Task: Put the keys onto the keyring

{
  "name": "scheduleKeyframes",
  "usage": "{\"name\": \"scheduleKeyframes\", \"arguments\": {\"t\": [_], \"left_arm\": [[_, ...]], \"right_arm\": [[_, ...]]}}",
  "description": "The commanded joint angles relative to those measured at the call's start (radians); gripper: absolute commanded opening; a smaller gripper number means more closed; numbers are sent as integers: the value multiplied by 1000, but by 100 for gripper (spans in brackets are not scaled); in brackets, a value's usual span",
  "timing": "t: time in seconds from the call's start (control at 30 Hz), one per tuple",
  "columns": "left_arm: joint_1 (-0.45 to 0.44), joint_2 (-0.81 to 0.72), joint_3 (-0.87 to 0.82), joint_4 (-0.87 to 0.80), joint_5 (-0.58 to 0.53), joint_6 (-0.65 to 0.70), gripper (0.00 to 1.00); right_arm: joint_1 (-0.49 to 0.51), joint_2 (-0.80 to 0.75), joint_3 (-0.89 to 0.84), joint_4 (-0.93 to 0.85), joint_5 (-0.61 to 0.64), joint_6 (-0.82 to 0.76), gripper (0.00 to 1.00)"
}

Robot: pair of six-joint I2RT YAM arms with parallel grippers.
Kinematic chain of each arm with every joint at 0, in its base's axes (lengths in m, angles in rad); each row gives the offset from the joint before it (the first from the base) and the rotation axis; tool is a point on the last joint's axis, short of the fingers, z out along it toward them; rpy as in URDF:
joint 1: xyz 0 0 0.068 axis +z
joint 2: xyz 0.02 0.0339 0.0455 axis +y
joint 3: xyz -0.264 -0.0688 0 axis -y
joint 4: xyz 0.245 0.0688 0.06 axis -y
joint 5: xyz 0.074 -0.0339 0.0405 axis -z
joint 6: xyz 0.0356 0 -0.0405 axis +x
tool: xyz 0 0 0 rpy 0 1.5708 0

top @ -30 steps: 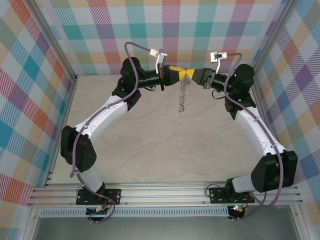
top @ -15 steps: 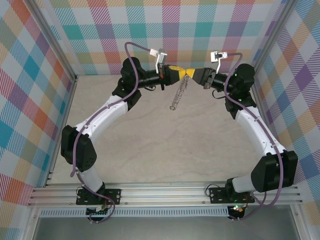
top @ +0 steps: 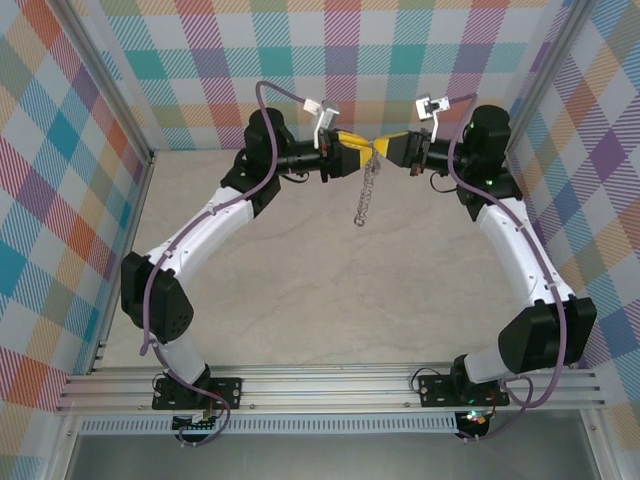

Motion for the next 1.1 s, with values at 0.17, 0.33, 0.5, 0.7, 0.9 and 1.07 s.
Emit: {"name": "scheduleKeyframes", "arguments": {"t": [0.17, 0.33, 0.5, 0.7, 0.9, 1.07], "left_arm": [[25, 25, 220, -488, 118, 335, 41], [47, 71, 301, -594, 159, 379, 41], [49, 132, 404, -727, 204, 440, 41], [51, 183, 471, -782, 247, 460, 39], [50, 198, 477, -753, 260, 435, 37], [50, 204, 479, -719, 268, 405, 36]], "right_arm": [[-3, 47, 166, -459, -21, -450, 0], [-3, 77, 228, -594, -12, -584, 0], [-2, 98, 279, -666, -19, -648, 0], [-2, 111, 306, -673, -45, -652, 0], [2, 113, 302, -670, -47, -648, 0], [6, 113, 288, -655, -44, -639, 0]]}}
